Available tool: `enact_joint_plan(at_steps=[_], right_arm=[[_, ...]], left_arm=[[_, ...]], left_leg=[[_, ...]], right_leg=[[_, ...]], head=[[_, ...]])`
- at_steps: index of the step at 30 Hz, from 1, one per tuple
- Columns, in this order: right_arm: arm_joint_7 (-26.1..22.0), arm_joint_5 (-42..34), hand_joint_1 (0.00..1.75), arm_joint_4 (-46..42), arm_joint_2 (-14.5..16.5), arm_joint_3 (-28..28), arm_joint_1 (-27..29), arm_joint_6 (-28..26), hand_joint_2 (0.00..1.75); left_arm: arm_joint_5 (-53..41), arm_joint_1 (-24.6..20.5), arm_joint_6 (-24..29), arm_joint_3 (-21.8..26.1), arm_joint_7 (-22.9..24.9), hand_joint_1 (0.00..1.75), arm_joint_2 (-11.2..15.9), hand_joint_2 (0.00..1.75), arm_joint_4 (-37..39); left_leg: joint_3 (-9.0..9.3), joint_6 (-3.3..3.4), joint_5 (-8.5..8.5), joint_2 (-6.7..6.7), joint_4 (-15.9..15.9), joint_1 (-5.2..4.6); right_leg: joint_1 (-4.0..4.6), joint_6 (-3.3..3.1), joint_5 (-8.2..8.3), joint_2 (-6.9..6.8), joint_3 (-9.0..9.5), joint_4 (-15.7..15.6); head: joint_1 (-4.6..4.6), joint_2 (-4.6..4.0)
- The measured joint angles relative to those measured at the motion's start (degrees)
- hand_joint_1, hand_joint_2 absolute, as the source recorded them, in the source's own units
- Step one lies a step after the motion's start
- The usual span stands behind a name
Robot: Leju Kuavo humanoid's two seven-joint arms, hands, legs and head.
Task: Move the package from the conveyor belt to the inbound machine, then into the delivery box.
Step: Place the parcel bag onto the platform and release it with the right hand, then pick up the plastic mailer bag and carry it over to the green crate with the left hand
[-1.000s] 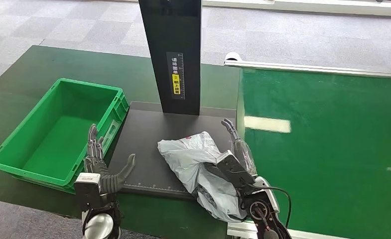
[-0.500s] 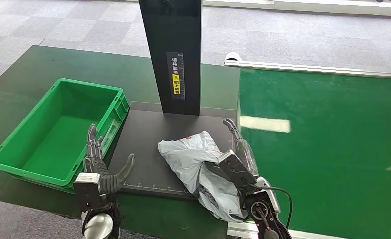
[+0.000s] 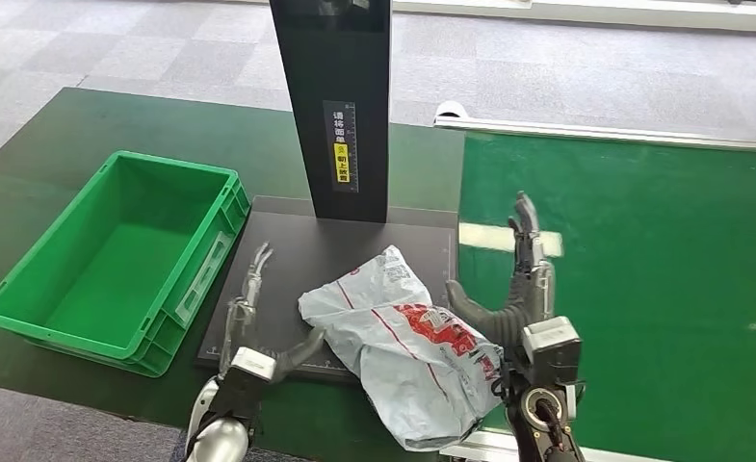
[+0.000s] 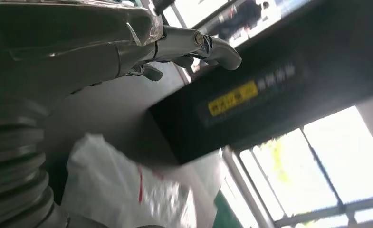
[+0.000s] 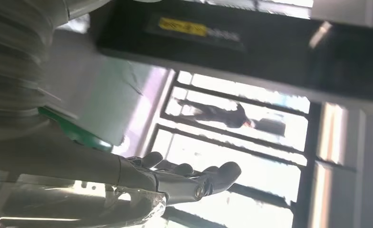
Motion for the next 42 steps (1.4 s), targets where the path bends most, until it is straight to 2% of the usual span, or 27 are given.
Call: enact_joint_plan(at_steps=[2,4,9,17,18,21,22,28,42], right_arm=[[-1.8,-3.3,0.00,-4.9,0.0,-2.1,1.3,-0.8,1.75],[-1.4,-5.1,0.00,-9.9,0.1,-4.1,2.7,-0.9,1.75],[-0.3,-5.5,0.00,-17.3,0.5,-7.2,5.2,-0.4,1.75],[-0.3,-4.9,0.00,-21.2,1.6,-9.7,7.4,-0.2,1.75],[-0.3,-4.9,0.00,-21.4,1.7,-9.9,7.7,-0.1,1.75],[-0.4,-4.7,0.00,-21.9,2.1,-10.4,8.3,0.0,1.75],[-0.4,-4.7,0.00,-22.0,2.3,-10.6,8.4,0.1,1.75],[-0.4,-4.7,0.00,-22.2,3.0,-11.6,8.7,0.9,1.75],[-0.4,-4.7,0.00,-22.2,3.6,-12.7,9.1,0.9,1.75]], left_arm=[[-3.8,-0.9,-4.4,-2.4,1.9,0.00,0.0,1.75,2.1],[-6.2,-1.7,-6.5,-4.8,2.7,0.00,-0.2,1.75,4.4],[-7.4,-3.4,-7.2,-8.2,3.1,0.00,-0.7,1.75,8.3],[-9.2,-4.8,-10.3,-10.9,3.4,0.00,-0.7,1.75,11.1],[-9.8,-5.0,-10.6,-11.3,3.7,0.22,-0.7,1.75,11.5],[-12.2,-5.4,-10.0,-12.4,4.5,1.47,-0.7,1.75,12.6],[-13.0,-5.6,-9.4,-12.7,4.7,1.68,-0.7,1.75,13.0],[-15.3,-6.9,-7.0,-14.2,5.2,1.73,-1.0,1.75,15.7],[-15.5,-8.7,-6.8,-15.3,5.3,1.75,-1.5,1.75,18.5]], left_leg=[[0.00,0.00,0.00,-0.02,0.0,-0.01],[0.00,0.01,-0.02,0.05,0.0,-0.01],[0.04,0.03,-0.04,0.09,0.0,0.00],[0.07,0.03,-0.04,0.10,0.0,0.00],[0.07,0.03,-0.04,0.10,0.0,0.00],[0.07,0.04,-0.04,0.09,0.0,-0.01],[0.06,0.04,-0.04,0.09,0.0,-0.01],[0.08,0.04,-0.04,0.09,0.0,-0.01],[0.08,0.04,-0.04,0.10,0.0,-0.01]], right_leg=[[-0.01,0.00,0.00,0.01,0.01,0.0],[-0.01,0.01,0.01,0.03,0.01,0.0],[0.00,0.01,0.01,0.05,0.01,0.0],[0.00,0.01,0.01,0.05,0.05,0.0],[0.00,0.01,0.01,0.05,0.05,0.0],[-0.01,0.01,0.01,0.04,0.05,0.0],[-0.01,0.01,0.01,0.04,0.05,0.0],[-0.01,0.01,0.01,0.04,0.06,0.0],[0.00,0.01,0.01,0.05,0.06,0.0]], head=[[0.01,0.00],[0.01,-0.01],[-0.01,0.00],[-0.01,-0.01],[0.00,-0.01],[0.00,0.00],[0.00,0.00],[-0.01,-0.01],[-0.01,-0.01]])
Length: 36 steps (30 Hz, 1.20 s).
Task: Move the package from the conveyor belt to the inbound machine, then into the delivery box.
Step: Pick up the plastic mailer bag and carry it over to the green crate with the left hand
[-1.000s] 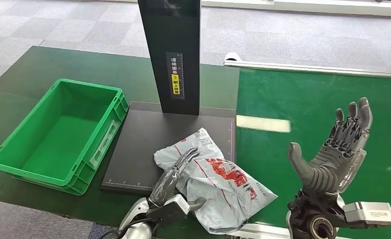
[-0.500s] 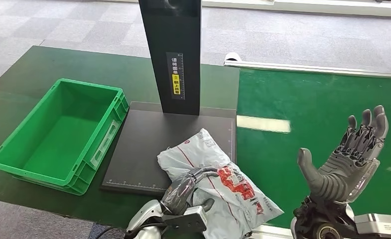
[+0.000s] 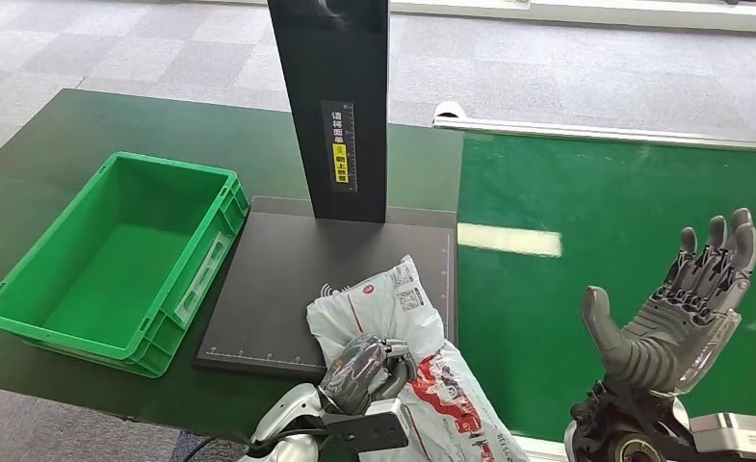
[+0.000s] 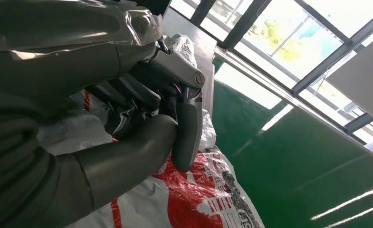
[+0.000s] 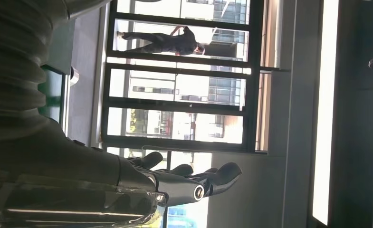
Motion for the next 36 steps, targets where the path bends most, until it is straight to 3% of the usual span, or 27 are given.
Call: enact_joint_plan(at_steps=[13,21,22,25,26,36], right_arm=[[-0.1,-0.2,0.00,0.0,0.5,-1.2,0.4,-0.2,1.75],[0.0,-0.9,0.00,0.0,0.5,-1.3,0.4,-1.5,1.75],[0.0,-1.0,0.00,0.0,0.5,-1.3,0.4,-1.7,1.75],[0.0,-1.3,0.00,0.0,0.5,-1.3,0.4,-2.2,1.75],[0.0,-1.4,0.00,0.0,0.5,-1.2,0.4,-2.2,1.75],[-0.1,-1.9,0.00,0.6,0.1,-0.6,0.1,-2.0,1.75]], left_arm=[[6.8,-0.7,6.4,2.4,-2.5,1.75,-0.5,1.75,0.8],[20.4,2.8,11.1,8.3,-8.5,1.75,-0.4,1.75,-9.2],[21.5,3.3,11.5,9.0,-8.9,1.58,-0.4,1.75,-10.7],[23.2,4.4,11.0,10.7,-9.2,0.29,-0.2,1.75,-14.2],[23.1,4.5,10.0,10.9,-8.9,0.02,-0.1,1.75,-14.9],[13.2,4.6,-2.0,8.0,-5.0,0.00,1.4,1.75,-14.7]], left_leg=[[0.00,0.00,0.00,0.01,0.0,0.01],[-0.01,0.00,0.00,0.00,0.0,0.01],[-0.01,0.00,0.00,0.00,0.0,0.01],[-0.01,0.00,0.00,0.00,0.0,0.01],[-0.01,0.00,0.00,0.00,0.0,0.01],[0.00,0.00,0.00,-0.01,0.0,0.00]], right_leg=[[0.01,0.00,0.00,0.00,0.01,0.0],[0.01,0.00,0.00,0.00,0.01,0.0],[0.01,0.00,0.00,0.00,0.01,0.0],[0.01,0.00,0.00,0.00,0.02,0.0],[0.01,0.00,0.00,0.00,0.02,0.0],[0.00,0.00,0.00,0.00,0.03,0.0]], head=[[0.01,0.00],[-0.01,0.00],[0.00,0.00],[0.00,0.00],[0.00,0.00],[0.00,0.00]])
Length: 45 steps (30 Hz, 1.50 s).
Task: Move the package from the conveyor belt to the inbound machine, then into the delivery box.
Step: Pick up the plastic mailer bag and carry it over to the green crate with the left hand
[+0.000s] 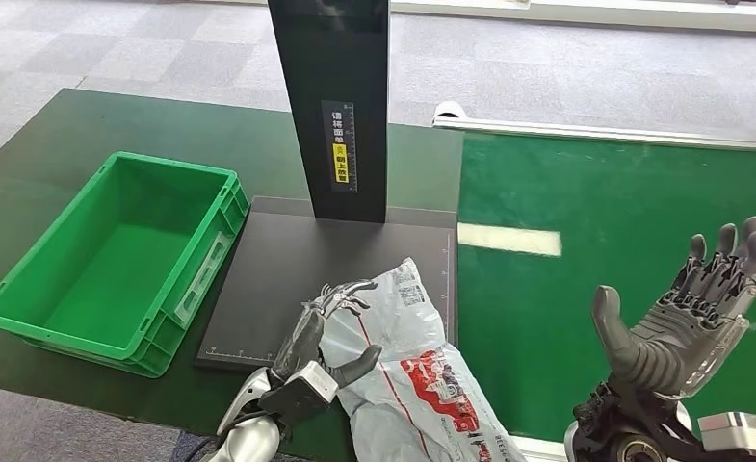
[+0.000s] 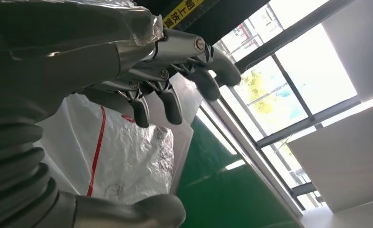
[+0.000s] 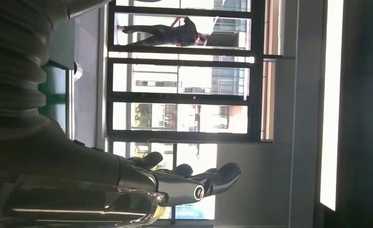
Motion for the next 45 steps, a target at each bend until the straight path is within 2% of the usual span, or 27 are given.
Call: enact_joint_plan(at_steps=[6,15,23,35,45], right_arm=[[0.0,0.0,0.00,0.1,-0.2,0.2,0.0,0.3,1.75],[0.0,0.1,0.00,0.1,-0.4,0.2,0.2,1.0,1.75],[0.0,0.1,0.00,0.2,-0.4,0.2,0.4,1.3,1.75],[0.0,0.3,0.00,0.2,-0.4,0.2,0.5,1.7,1.75],[0.0,0.8,0.00,0.2,-0.2,0.1,0.8,2.0,1.75]], left_arm=[[-3.9,-0.2,-2.4,-2.2,1.5,0.00,0.0,1.75,1.7],[-6.1,-0.5,-3.2,-3.9,2.1,0.00,0.0,1.75,3.8],[-16.1,-1.7,1.9,-6.7,6.7,0.00,-0.2,1.75,7.2],[-19.1,-2.6,4.0,-8.3,8.3,0.00,-0.6,1.75,10.3],[-23.2,-5.2,6.3,-10.2,10.0,0.00,-1.7,1.75,17.5]], left_leg=[[0.00,0.00,0.00,0.01,0.0,0.01],[0.01,0.00,0.00,0.01,0.0,0.00],[0.01,0.00,0.00,0.01,0.0,0.00],[0.01,0.00,0.00,0.01,0.0,0.00],[0.03,0.00,0.00,0.00,0.0,0.00]], right_leg=[[0.01,0.00,-0.01,0.00,-0.01,0.0],[0.00,0.00,0.00,0.00,-0.01,0.0],[0.00,0.00,0.00,0.00,-0.01,0.0],[0.00,0.00,0.00,0.00,-0.01,0.0],[0.00,0.00,0.00,0.00,0.01,0.0]], head=[[0.00,0.00],[0.00,0.00],[0.00,0.00],[0.00,0.00],[0.00,0.00]])
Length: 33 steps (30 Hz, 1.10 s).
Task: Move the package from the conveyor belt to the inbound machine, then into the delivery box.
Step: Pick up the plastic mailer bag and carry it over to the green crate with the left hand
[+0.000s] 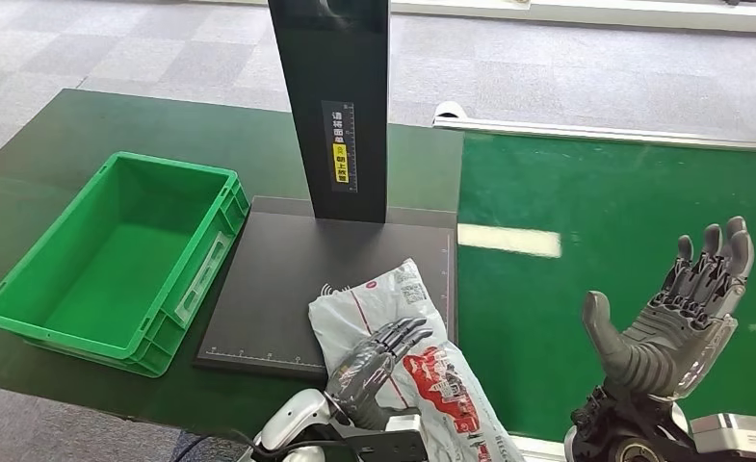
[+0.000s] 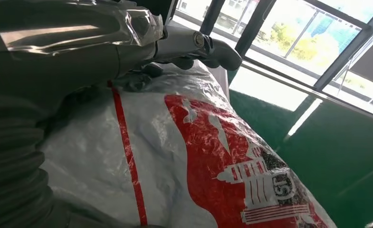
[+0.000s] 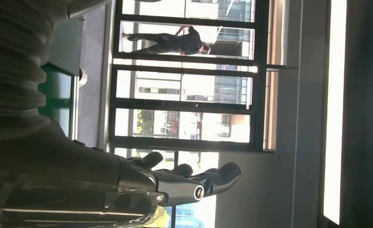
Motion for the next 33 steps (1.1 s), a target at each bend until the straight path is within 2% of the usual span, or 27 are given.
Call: enact_joint_plan(at_steps=[5,6,9,10,20,33], right_arm=[[0.0,0.4,0.00,0.0,0.3,-0.3,0.1,0.0,1.75],[0.0,0.5,0.00,0.0,0.3,-0.4,0.1,0.1,1.75],[0.0,0.6,0.00,0.0,0.5,-0.6,0.1,0.1,1.75],[0.0,0.7,0.00,0.0,0.6,-0.7,0.1,0.1,1.75],[0.1,1.0,0.00,0.0,1.0,-0.9,-0.2,0.7,1.75],[0.1,1.1,0.00,0.0,1.2,-0.9,-0.6,0.7,1.75]], left_arm=[[-1.9,-2.2,0.7,-0.8,1.6,0.03,-0.8,1.75,4.0],[-2.4,-2.6,0.9,-0.9,1.9,0.39,-0.9,1.75,4.8],[-3.1,-3.8,1.3,-1.3,2.2,1.65,-1.4,1.75,7.0],[-3.2,-4.1,1.6,-1.3,2.3,1.73,-1.6,1.75,7.6],[-3.4,-6.7,2.5,-1.3,2.4,1.75,-2.6,1.75,10.7],[-3.6,-7.3,2.5,-1.2,2.6,1.75,-2.8,1.75,11.1]], left_leg=[[0.04,0.00,0.00,0.00,0.0,0.00],[0.05,0.00,0.00,-0.01,0.0,0.00],[0.08,0.00,0.00,-0.01,0.0,0.00],[0.10,0.00,0.00,-0.01,0.0,0.00],[0.32,0.01,0.00,-0.09,0.0,0.00],[0.46,0.01,0.00,-0.12,0.0,0.00]], right_leg=[[0.00,0.00,0.00,0.00,0.04,0.0],[0.00,0.00,0.00,0.00,0.06,0.0],[0.00,0.00,0.00,0.00,0.10,0.0],[0.00,0.00,0.00,0.00,0.12,0.0],[0.00,0.01,-0.01,-0.03,0.42,0.0],[0.00,0.01,-0.01,-0.03,0.58,0.0]], head=[[0.00,0.00],[0.00,0.00],[0.00,0.00],[0.00,0.00],[0.00,0.00],[-0.01,0.00]])
